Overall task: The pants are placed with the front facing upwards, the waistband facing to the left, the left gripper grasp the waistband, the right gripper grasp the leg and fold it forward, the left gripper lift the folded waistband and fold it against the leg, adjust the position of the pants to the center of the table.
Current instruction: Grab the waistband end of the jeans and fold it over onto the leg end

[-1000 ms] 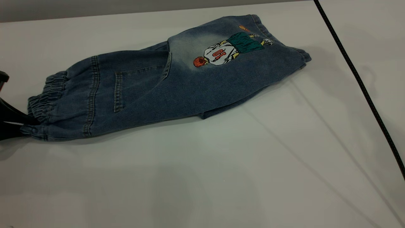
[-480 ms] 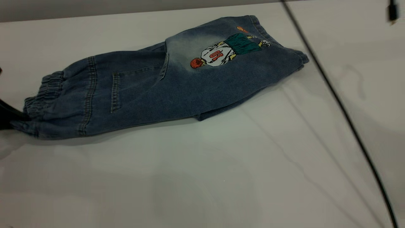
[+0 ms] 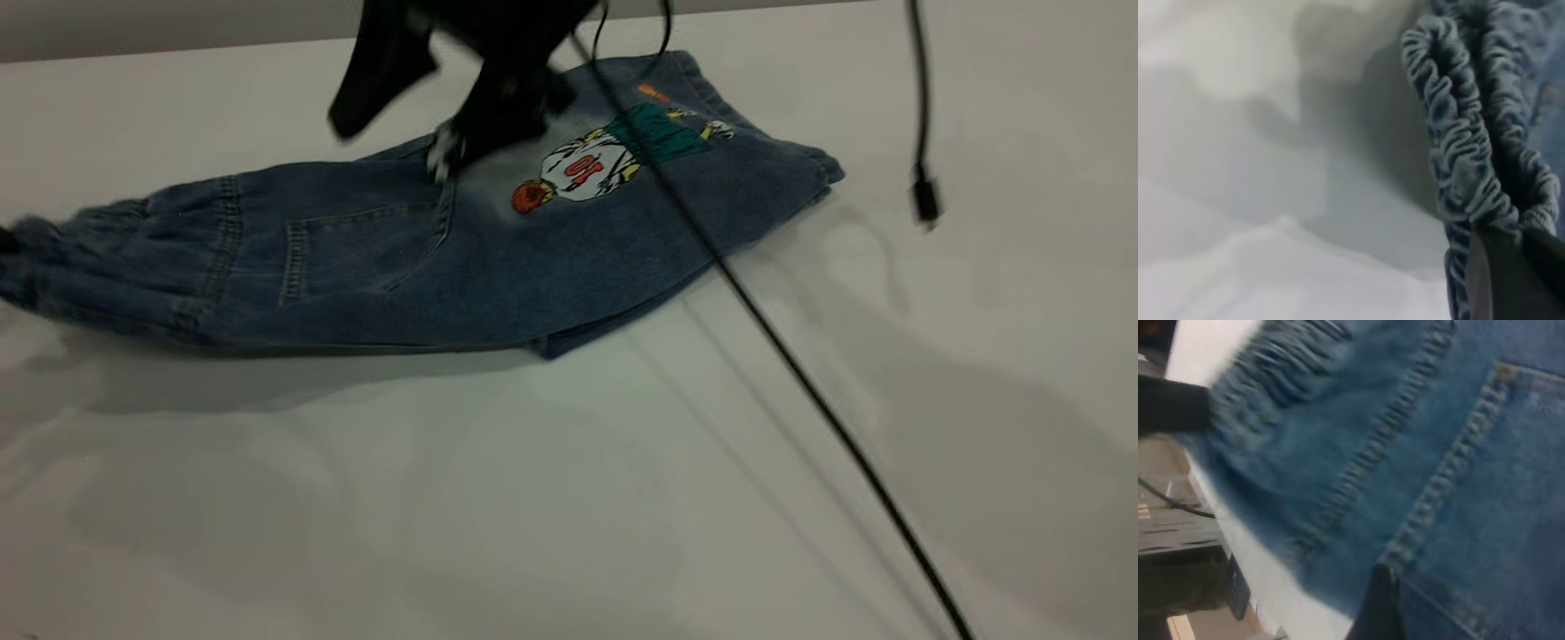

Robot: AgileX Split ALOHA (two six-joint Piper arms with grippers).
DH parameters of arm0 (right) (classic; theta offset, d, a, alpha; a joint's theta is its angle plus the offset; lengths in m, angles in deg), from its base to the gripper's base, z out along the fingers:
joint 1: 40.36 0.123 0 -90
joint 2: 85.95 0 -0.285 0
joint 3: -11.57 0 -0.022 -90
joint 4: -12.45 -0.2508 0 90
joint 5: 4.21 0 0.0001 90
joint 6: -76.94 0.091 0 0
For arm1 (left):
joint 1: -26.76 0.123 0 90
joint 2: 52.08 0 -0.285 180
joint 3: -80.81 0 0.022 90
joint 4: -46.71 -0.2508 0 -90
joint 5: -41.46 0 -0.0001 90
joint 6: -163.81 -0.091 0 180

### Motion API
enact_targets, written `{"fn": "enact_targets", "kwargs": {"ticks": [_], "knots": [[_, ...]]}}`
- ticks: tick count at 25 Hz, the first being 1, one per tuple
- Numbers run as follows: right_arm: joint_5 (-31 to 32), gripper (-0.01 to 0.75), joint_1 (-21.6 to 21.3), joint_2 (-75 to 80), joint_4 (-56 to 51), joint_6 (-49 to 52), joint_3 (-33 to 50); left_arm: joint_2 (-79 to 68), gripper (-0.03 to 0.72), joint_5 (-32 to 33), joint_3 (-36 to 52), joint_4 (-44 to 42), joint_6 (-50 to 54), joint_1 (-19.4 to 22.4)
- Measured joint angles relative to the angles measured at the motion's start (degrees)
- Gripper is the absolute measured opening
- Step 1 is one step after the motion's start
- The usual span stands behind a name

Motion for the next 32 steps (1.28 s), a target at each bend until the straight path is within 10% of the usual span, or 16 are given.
{"fn": "enact_targets", "kwargs": {"ticks": [19,32], "knots": [[-3.3,0.57,11.72,3.98,-2.99,-1.29,-0.05,22.08,0.075,10.35,-2.92,-1.94,7.13,0.08],[3.31,0.57,4.7,4.09,-0.16,1.55,-10.79,23.0,0.075,11.25,-4.11,-4.6,7.7,0.08]]}}
